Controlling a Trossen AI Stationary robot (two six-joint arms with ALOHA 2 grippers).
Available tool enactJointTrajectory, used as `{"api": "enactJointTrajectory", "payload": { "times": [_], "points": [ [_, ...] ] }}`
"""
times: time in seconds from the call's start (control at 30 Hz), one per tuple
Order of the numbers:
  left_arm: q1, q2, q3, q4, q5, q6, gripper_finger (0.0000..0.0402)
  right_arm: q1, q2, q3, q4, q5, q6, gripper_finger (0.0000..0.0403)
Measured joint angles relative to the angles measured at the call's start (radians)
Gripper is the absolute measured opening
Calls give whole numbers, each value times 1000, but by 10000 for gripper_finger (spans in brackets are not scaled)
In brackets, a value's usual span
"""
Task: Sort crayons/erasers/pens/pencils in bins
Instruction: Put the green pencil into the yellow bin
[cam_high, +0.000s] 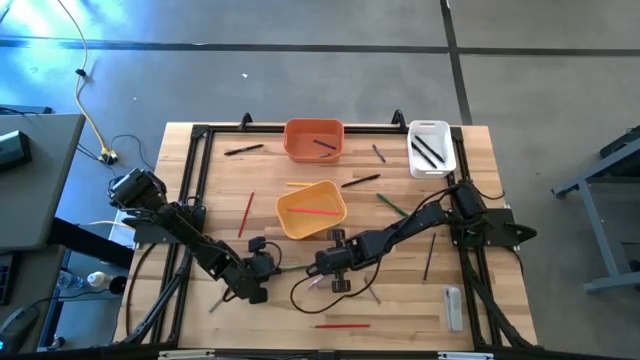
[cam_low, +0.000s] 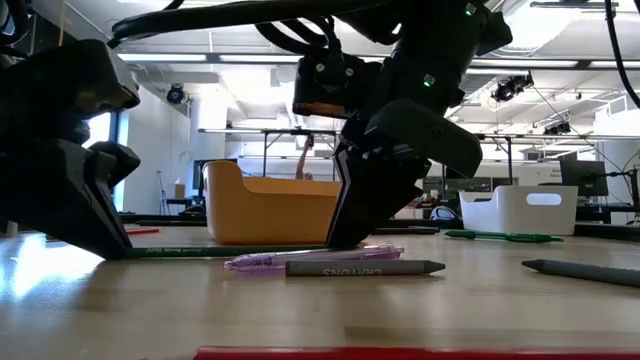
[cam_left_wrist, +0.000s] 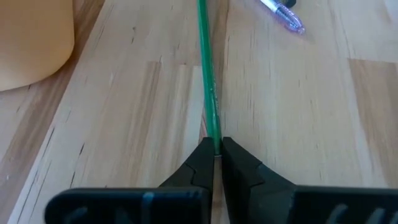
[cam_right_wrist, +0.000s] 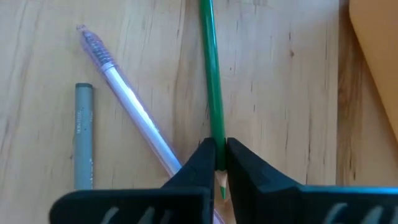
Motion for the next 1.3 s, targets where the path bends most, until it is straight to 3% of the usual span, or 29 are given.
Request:
{"api": "enactJointTrajectory", "payload": {
  "times": [0.3,0.53,0.77,0.97,1.3],
  "points": [
    [-8,-154,-14,-103,74,39,78,0,-1,0,-1,4,5,8],
    [-39,-367,-10,-176,-22,111,109,11,-40,-8,-31,39,-14,6],
    [-79,-539,-9,-279,-200,144,72,10,-173,-5,-127,172,-13,5],
    [-64,-577,-7,-318,-217,146,17,-73,-263,-3,-189,314,-116,5],
    [24,-558,-5,-351,-196,125,1,-326,-214,-2,-141,174,-329,5]
  ]
}}
